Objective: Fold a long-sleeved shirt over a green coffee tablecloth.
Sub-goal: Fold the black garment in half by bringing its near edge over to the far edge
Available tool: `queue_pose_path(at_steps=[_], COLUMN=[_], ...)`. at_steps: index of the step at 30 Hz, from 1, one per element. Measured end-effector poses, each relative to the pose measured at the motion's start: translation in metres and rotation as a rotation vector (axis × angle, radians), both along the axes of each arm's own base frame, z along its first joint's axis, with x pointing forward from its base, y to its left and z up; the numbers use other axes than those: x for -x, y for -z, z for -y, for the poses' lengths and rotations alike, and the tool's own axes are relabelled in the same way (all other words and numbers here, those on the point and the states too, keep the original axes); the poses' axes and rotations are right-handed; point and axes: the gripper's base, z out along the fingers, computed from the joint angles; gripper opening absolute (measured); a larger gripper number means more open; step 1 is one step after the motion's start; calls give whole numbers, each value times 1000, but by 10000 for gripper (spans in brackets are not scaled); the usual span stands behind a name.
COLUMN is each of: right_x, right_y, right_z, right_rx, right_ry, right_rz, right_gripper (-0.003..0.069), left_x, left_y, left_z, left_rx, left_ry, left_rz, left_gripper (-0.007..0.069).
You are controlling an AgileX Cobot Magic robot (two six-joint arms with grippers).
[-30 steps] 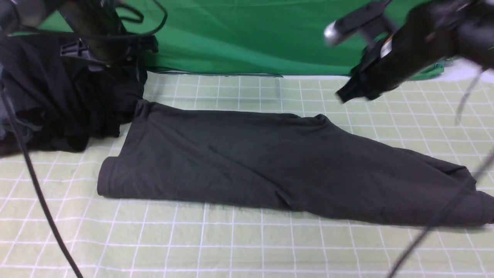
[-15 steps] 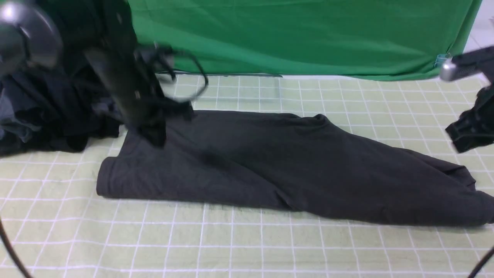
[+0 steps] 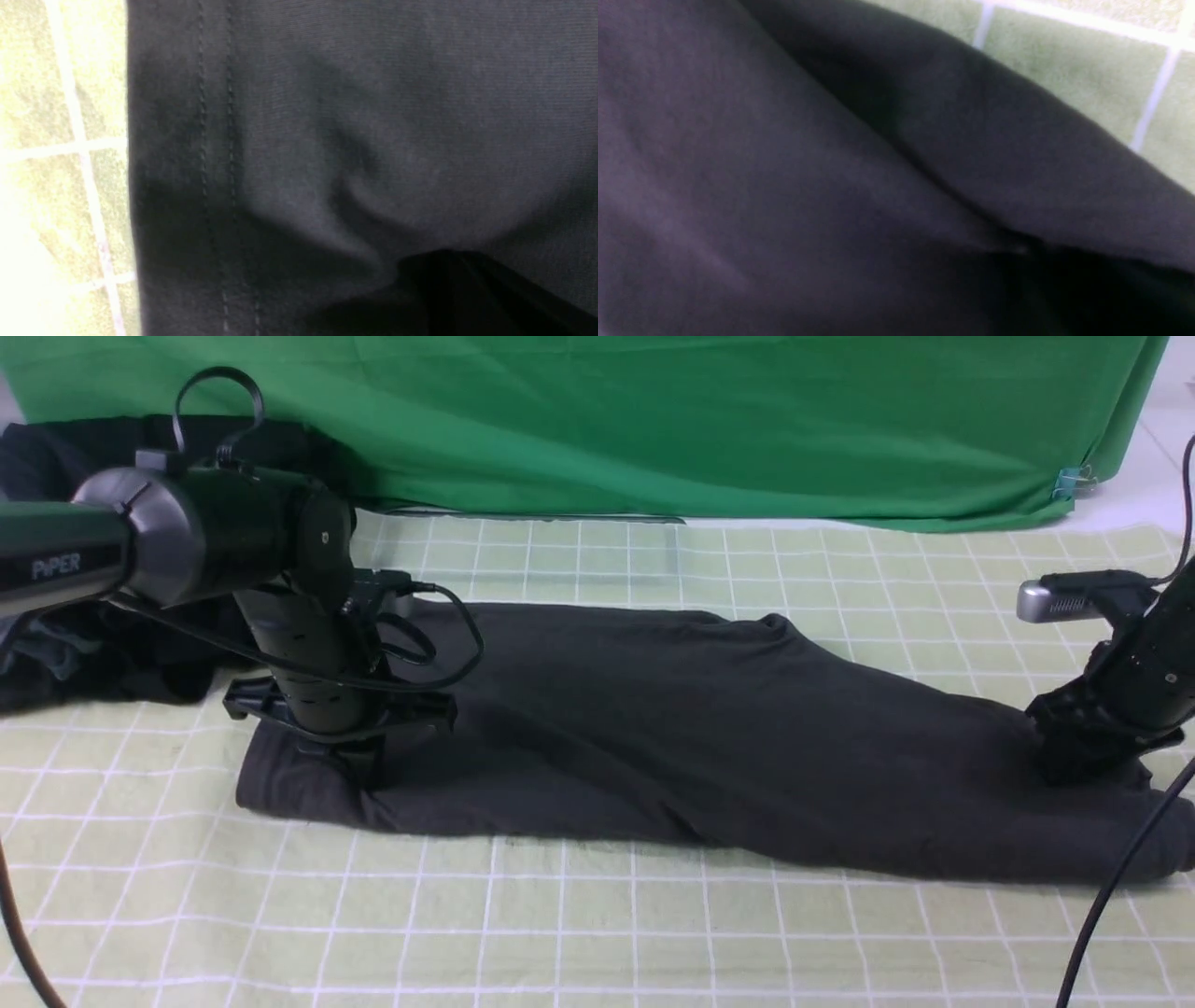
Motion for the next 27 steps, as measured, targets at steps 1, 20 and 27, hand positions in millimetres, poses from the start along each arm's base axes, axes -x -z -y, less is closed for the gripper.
queue_pose_path(at_steps=[1, 20, 27], right_x=[0, -23, -31], right_y=[0, -37, -21], right_z=[0, 5, 7], right_rx=[0, 52, 59], right_ry=[0, -14, 11], right_rz=[2, 134, 130], right_gripper=[132, 5, 256], left_x=[0, 0, 3], left_y=[0, 0, -19], left_z=[0, 0, -2], left_rx=[0, -3, 1], left_ry=[0, 3, -47], left_rz=[0, -7, 45], left_gripper=[-4, -4, -4])
